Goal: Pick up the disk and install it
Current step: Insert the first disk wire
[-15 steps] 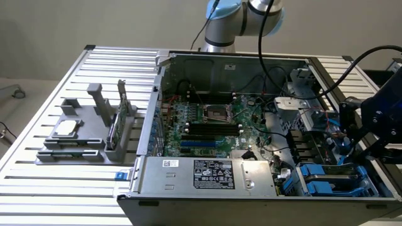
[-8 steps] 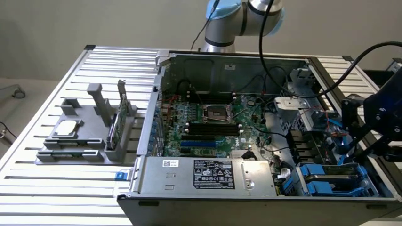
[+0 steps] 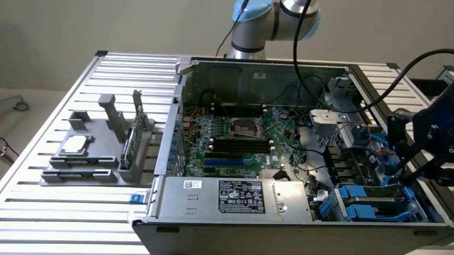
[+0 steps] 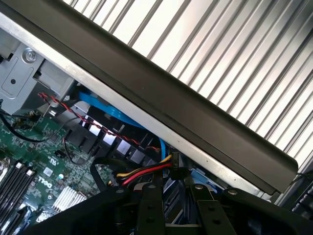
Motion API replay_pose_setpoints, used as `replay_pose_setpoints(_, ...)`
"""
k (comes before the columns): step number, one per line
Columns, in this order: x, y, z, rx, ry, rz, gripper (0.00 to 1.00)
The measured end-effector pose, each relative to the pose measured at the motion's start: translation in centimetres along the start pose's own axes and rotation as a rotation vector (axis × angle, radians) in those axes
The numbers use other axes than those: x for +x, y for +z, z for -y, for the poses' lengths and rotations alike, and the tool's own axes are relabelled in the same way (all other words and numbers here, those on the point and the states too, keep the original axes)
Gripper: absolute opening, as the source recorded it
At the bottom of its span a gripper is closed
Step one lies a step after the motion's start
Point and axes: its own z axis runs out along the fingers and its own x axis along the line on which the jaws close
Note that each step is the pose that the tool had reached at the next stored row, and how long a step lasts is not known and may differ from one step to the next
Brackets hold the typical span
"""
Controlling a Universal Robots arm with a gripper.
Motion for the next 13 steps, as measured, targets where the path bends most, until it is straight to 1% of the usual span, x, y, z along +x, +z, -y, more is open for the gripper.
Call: replay_pose_setpoints(13,-1.0,0.17,0.7,0.0004,0.0,-0.0003,0.27)
